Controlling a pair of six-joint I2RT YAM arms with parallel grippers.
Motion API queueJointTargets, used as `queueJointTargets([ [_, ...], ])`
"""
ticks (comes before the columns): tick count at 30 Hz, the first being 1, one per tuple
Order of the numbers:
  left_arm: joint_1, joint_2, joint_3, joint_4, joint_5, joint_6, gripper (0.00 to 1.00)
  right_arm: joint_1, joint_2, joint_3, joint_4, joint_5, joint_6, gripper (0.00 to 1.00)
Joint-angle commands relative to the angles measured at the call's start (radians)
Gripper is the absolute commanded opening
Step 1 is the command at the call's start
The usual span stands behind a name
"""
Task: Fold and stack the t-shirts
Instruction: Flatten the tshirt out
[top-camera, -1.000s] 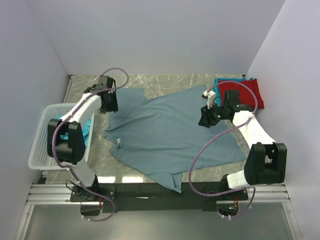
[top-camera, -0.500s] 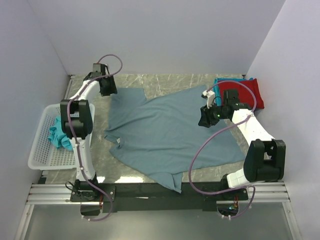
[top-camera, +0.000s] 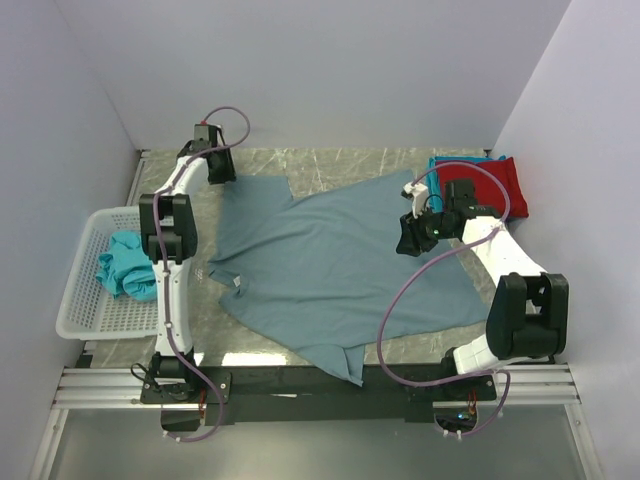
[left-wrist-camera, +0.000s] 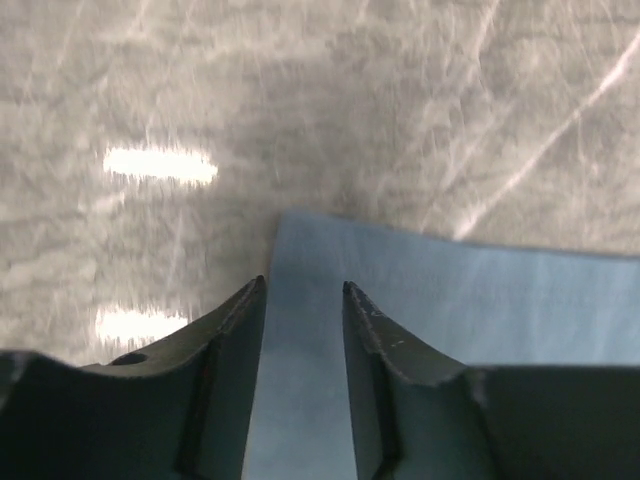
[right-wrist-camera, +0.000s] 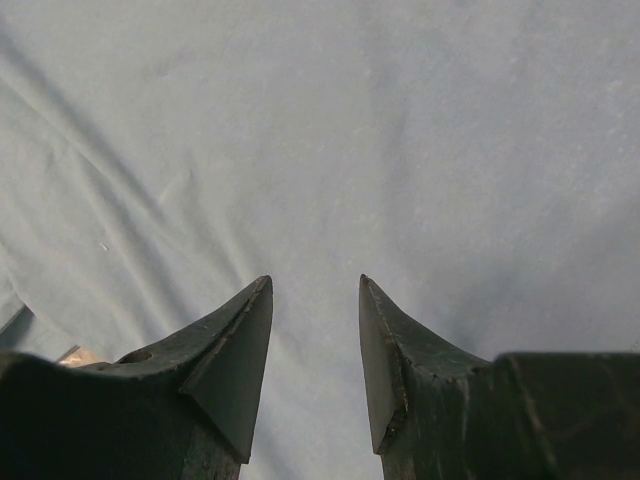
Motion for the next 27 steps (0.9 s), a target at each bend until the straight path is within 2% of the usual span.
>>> queueJointTargets([
  [1,0.005,0.037,0.074,-0.012,-0.025,0.023,0.42,-0.006,0.016,0.026,-0.005,0.002,-0.010,0.47],
  [11,0.007,0.099,0.118,-0.012,-0.031,0.018,0.42,-0.008,0.031,0.028,-0.011,0.004,-0.010,0.47],
  [21,0.004,0.128,0.123,-0.066,-0.048,0.038,0.37,-0.037,0.030,0.031,-0.016,-0.006,-0.013,0.47],
  [27,-0.029,0.148,0.092,-0.107,-0.140,0.081,0.34,-0.043,0.023,0.032,-0.022,-0.015,-0.018,0.47],
])
